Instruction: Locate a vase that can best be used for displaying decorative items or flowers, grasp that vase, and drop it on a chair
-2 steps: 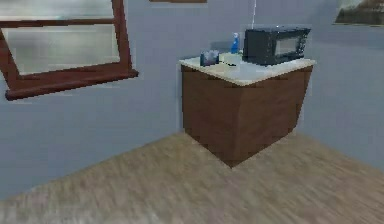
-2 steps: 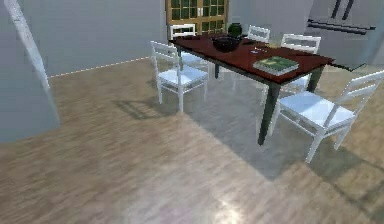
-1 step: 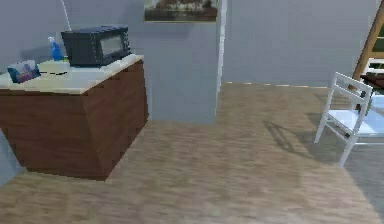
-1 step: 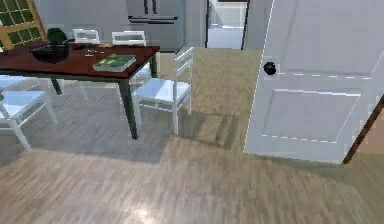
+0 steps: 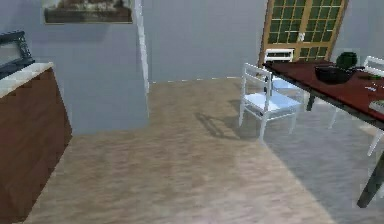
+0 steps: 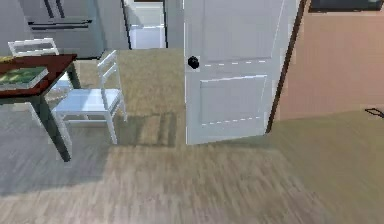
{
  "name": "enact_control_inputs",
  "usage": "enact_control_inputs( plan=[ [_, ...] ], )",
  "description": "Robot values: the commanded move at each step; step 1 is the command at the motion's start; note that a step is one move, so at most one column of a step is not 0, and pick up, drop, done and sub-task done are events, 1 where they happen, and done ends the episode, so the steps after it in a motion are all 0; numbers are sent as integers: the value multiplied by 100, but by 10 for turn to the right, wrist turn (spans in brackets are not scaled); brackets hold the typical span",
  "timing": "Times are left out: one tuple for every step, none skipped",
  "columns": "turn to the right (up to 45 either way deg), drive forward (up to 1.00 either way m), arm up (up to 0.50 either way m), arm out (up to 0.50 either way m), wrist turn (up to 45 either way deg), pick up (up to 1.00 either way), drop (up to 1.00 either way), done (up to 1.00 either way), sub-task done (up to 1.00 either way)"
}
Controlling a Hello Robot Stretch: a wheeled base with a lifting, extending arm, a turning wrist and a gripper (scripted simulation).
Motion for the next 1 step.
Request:
enact_control_inputs(
  plan=[
    [0, 100, 0, 0, 0, 0, 0, 0, 0]
  ],
)
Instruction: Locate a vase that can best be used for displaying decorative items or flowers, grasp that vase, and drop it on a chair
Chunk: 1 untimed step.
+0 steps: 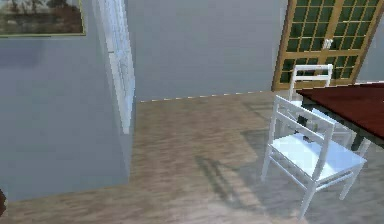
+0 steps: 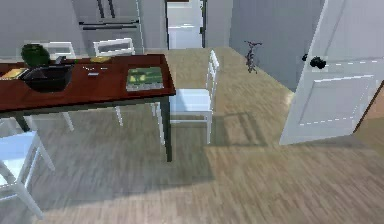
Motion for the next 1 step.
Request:
enact_control_inputs(
  plan=[
    [30, 0, 0, 0, 0, 0, 0, 0, 0]
  ],
)
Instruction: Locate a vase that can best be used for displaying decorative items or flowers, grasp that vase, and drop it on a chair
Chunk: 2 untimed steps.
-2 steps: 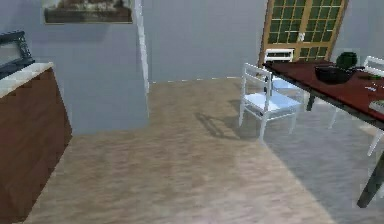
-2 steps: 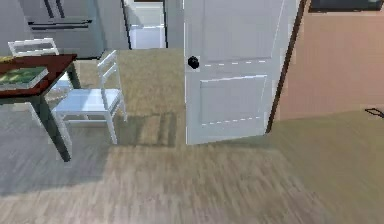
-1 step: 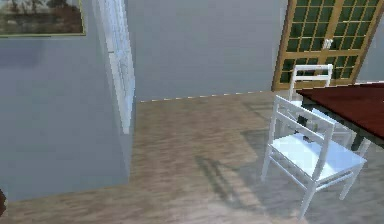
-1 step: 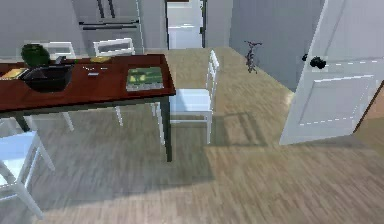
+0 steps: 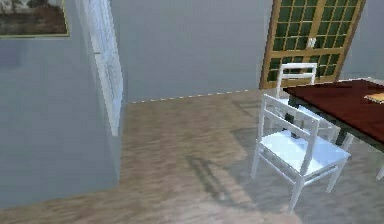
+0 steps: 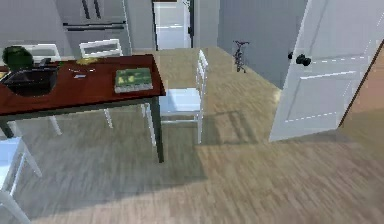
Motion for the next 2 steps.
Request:
enact_control_inputs(
  plan=[
    [0, 100, 0, 0, 0, 0, 0, 0, 0],
    [0, 45, 0, 0, 0, 0, 0, 0, 0]
  ],
)
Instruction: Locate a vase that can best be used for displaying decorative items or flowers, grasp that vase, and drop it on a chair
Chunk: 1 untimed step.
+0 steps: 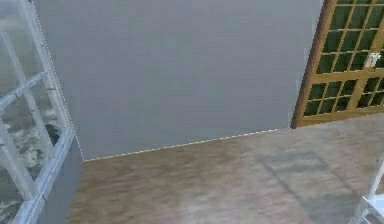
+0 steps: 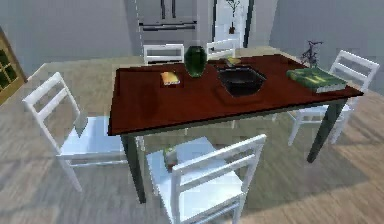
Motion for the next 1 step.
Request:
enact_control_inputs(
  plan=[
    [240, 0, 0, 0, 0, 0, 0, 0, 0]
  ],
)
